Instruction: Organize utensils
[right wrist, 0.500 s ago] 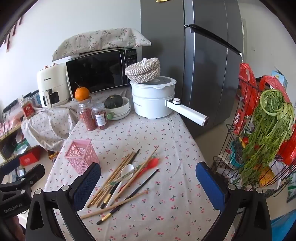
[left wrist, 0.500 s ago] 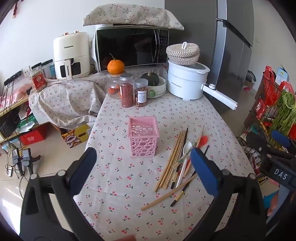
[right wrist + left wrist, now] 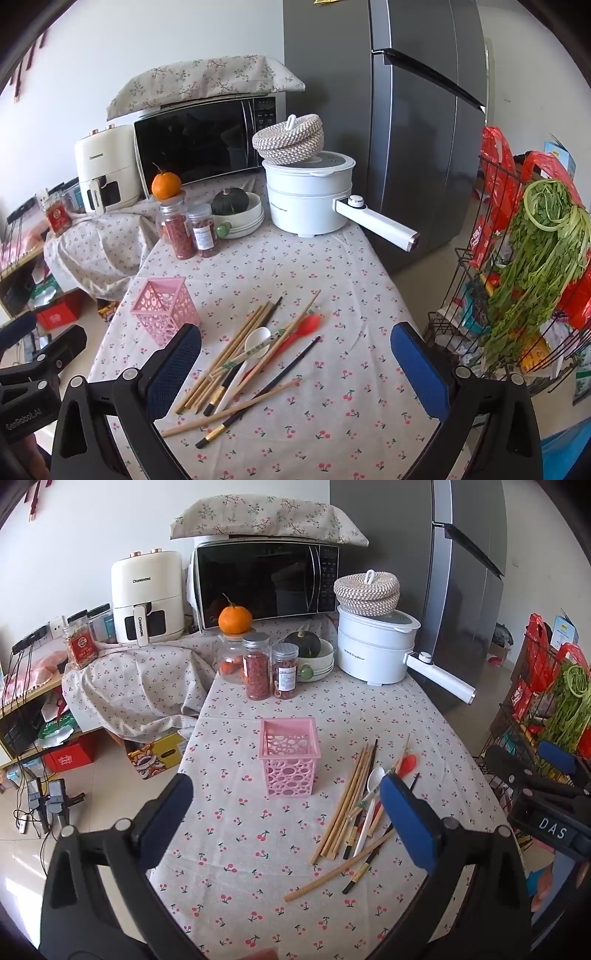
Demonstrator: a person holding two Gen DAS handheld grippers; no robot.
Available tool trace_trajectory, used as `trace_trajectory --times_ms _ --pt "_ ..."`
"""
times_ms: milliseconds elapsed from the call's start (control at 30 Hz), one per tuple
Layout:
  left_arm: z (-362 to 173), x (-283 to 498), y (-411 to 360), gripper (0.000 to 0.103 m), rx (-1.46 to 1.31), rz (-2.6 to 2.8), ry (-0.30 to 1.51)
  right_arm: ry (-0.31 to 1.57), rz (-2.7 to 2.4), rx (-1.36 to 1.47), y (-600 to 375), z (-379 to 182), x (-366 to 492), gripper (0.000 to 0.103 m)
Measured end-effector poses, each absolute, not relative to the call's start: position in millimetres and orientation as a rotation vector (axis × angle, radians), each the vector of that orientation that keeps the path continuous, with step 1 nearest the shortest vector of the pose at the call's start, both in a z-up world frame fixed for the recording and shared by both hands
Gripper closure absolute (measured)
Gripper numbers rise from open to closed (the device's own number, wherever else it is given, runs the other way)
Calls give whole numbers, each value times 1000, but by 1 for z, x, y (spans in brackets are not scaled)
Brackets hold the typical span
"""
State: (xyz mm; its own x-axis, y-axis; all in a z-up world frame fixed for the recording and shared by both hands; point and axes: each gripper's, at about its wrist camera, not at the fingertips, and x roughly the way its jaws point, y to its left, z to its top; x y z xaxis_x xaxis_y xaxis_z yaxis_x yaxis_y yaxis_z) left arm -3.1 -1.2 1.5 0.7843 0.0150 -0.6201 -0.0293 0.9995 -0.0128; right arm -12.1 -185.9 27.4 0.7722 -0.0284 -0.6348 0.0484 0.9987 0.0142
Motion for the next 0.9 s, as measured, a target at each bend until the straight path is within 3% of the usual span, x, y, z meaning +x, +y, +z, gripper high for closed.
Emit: trace_trajectory --times_ms 900 --pt "0 -5 -2 2 -26 12 677 693 -55 50 -187 29 -8 0"
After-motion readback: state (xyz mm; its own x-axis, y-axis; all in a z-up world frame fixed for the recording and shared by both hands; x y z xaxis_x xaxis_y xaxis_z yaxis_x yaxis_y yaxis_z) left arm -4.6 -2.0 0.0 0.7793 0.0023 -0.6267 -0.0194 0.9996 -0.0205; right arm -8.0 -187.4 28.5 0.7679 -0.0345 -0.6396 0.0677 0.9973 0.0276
